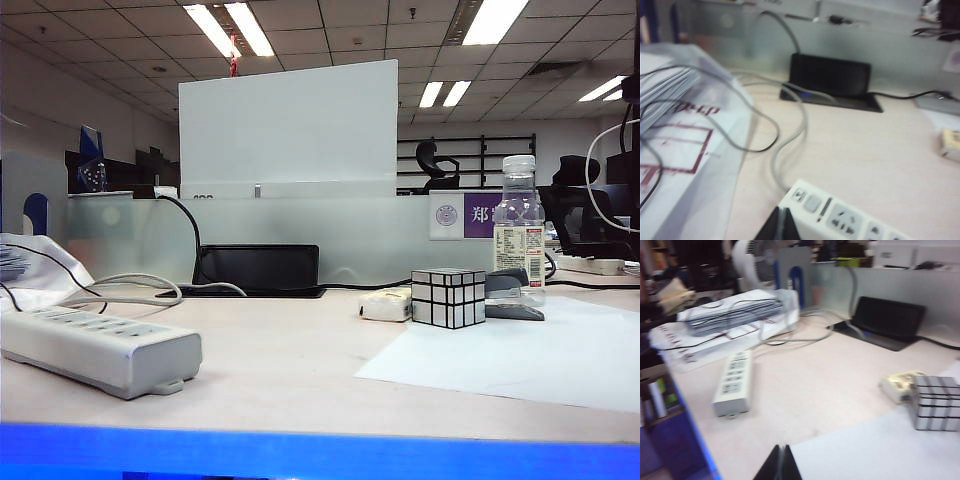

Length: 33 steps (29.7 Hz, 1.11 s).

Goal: Press the button on the power strip.

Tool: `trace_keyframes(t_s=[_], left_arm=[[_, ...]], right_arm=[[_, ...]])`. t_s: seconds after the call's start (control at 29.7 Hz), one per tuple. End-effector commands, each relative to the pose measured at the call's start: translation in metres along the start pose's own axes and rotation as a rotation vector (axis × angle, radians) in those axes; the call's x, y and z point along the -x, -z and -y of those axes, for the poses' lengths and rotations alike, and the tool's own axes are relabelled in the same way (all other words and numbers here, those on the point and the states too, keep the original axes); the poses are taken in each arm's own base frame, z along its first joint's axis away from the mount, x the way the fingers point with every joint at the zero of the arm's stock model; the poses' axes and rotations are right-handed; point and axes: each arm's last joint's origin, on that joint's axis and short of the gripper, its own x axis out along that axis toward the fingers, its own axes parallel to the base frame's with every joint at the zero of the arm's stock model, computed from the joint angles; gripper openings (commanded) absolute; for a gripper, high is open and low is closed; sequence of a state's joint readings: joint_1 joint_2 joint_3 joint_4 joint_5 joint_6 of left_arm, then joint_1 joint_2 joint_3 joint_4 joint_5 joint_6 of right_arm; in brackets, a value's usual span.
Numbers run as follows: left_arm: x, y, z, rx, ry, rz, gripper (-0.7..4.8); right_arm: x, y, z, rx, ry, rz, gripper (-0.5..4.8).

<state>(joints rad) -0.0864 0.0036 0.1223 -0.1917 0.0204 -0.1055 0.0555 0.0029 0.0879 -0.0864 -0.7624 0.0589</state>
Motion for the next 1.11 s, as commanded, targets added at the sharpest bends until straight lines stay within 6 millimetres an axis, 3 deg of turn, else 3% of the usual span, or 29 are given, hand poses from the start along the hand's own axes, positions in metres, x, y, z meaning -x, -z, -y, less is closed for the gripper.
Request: trace_keyframes(t_s=[0.03,0.24,0.5,0.94,1.11], left_arm=[[-0.002,0.003,-0.002,0.0,-0.043,0.015,-0.05],[-0.006,0.009,-0.002,-0.004,-0.01,0.066,-0.05],[-0.009,0.013,0.002,-0.034,0.148,0.13,-0.05],[-0.009,0.013,0.003,-0.062,0.152,0.13,-0.05],[-0.009,0.013,0.002,-0.081,0.15,0.131,-0.05]], right_arm=[[0.0,-0.003,0.001,0.012,0.064,0.02,0.0],[0.001,-0.004,0.006,-0.075,0.216,0.052,0.0],[0.003,-0.019,0.006,-0.034,0.272,0.186,0.0],[0.011,-0.015,0.02,-0.031,0.838,0.217,0.0],[0.011,-0.012,0.021,-0.024,0.854,0.194,0.0]])
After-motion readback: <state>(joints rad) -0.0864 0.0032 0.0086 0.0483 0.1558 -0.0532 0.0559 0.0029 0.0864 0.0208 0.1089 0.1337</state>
